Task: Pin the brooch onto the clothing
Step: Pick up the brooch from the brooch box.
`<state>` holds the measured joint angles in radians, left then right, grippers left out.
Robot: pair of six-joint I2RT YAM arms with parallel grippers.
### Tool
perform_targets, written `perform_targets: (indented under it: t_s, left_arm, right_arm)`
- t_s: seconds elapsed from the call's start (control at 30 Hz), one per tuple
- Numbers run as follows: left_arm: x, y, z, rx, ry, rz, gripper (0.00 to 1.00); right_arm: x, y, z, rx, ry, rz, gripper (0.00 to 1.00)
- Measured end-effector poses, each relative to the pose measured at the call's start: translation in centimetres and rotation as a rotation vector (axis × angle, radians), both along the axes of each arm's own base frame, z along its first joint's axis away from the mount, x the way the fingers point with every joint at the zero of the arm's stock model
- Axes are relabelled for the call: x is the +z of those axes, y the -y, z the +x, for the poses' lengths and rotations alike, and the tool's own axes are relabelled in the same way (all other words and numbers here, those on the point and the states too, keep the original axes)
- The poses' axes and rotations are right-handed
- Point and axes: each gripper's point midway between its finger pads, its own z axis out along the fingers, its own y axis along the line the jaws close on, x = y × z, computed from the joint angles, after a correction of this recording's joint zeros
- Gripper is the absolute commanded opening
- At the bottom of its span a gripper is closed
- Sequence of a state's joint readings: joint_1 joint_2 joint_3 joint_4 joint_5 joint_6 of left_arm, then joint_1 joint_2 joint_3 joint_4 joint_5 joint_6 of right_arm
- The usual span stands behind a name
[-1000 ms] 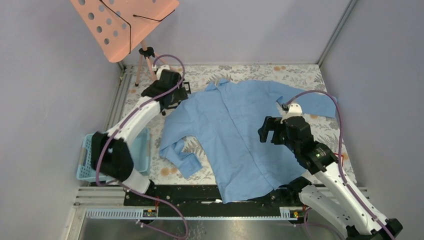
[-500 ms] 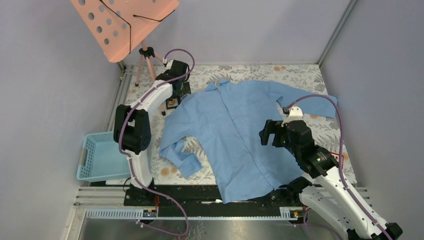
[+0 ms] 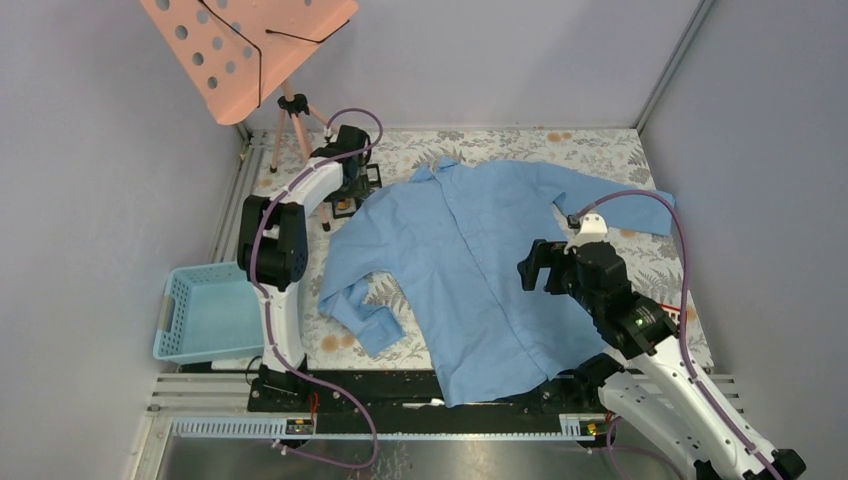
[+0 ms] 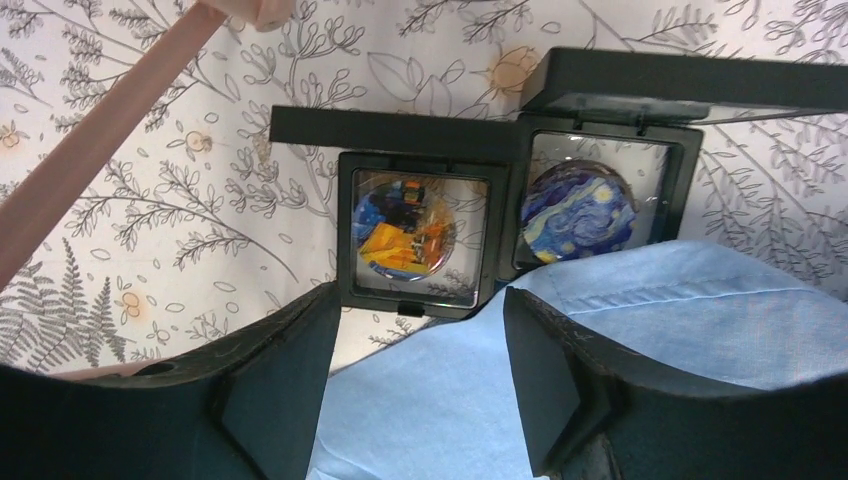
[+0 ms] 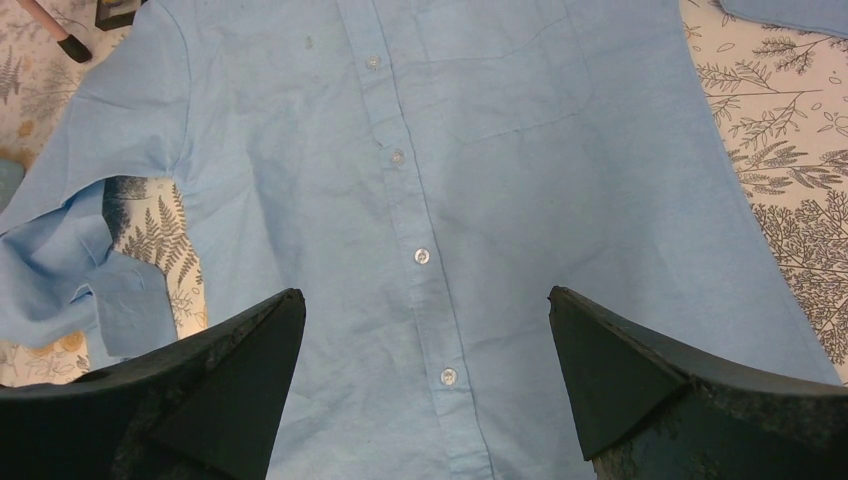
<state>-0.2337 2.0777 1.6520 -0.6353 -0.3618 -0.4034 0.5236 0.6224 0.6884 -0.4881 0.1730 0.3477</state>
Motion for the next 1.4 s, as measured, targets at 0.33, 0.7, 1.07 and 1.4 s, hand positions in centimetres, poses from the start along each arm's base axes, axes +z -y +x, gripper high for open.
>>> perform_targets:
  t_s: [0.33, 0.7, 1.07, 1.4]
  left_arm:
    - [0.1, -0.9, 1.5, 0.011, 0.01, -0.029, 0.63]
    - [-2.7, -0.7, 1.3, 0.002, -0.064, -0.045, 0.58]
    - [-3.0, -1.0, 0.9, 0.023, -0.081, -0.035, 0.57]
    - [-2.8, -1.6, 1.1, 0.042, -0.079, -0.043, 0.57]
  right_arm:
    - [0.2, 0.1, -0.2, -0.003, 0.012, 0.016, 0.99]
    - [0.1, 0.2, -0.4, -0.005, 0.013, 0.021, 1.0]
    - [-0.8, 0.4, -0.8, -0.007, -0.013, 0.009, 1.0]
    - [-0.9, 0.5, -1.0, -0.007, -0.016, 0.007, 1.0]
